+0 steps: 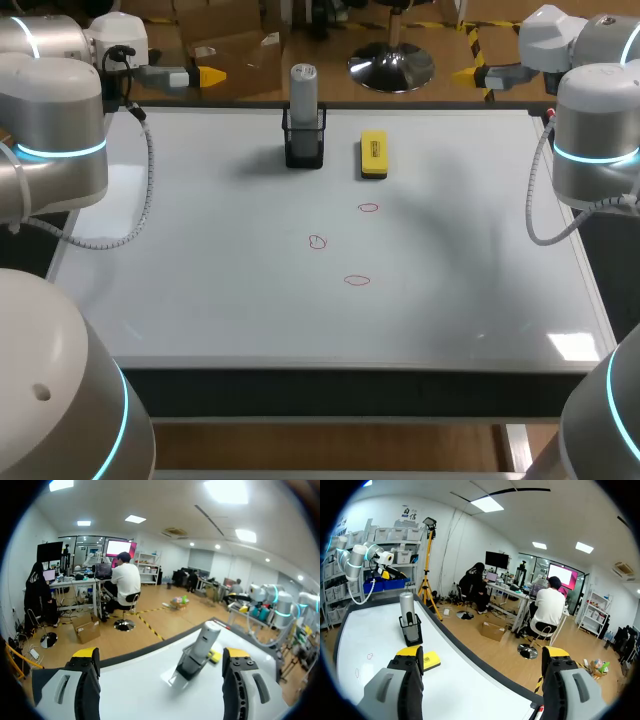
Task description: Pick up the inspection probe, press it on each red-marked spot on the whiteboard one by one, put down the probe, pick up the eraser, and wipe off all the red marks.
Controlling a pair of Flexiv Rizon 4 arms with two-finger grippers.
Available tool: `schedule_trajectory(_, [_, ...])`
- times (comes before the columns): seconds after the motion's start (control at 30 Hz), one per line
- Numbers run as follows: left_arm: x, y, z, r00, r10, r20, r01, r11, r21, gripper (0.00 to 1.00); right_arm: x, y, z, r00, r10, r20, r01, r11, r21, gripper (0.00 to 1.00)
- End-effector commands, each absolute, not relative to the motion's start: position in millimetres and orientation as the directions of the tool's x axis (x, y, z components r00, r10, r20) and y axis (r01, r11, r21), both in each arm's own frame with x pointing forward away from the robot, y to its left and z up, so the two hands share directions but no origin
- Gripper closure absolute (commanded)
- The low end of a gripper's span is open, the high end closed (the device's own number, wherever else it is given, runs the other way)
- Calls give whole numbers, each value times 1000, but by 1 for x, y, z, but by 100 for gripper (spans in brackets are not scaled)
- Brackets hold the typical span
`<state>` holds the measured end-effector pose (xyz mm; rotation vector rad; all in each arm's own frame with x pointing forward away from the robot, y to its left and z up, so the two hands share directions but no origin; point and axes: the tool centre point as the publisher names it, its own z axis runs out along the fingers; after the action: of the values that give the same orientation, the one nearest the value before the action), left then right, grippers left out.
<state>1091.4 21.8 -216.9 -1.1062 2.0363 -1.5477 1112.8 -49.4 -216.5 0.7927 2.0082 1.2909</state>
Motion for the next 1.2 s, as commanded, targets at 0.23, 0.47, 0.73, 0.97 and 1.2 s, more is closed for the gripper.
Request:
schedule_trajectory(0.23, [1092, 22, -217, -632, -755, 173, -368, 96, -925, 0, 1113, -50, -217, -631, 756, -175, 155, 344, 926, 0])
schedule_trajectory(0.47, [1092, 22, -217, -632, -755, 173, -368, 96, -925, 0, 1113, -50, -217, -631, 756, -175, 155, 344, 926, 0])
schedule_trajectory(0.73, [1079, -6, -212, -784, -611, 111, -237, 129, -963, 0, 1113, -50, -217, -631, 756, -175, 155, 344, 926, 0])
schedule_trajectory(0.97, [1066, -36, -207, -887, -458, 62, -128, 115, -985, 0, 1113, -50, -217, -631, 756, -175, 155, 344, 926, 0])
schedule_trajectory(1.2, [1054, -64, -207, -952, -302, 43, -73, 87, -994, 0, 1113, -50, -217, -631, 756, -175, 155, 344, 926, 0])
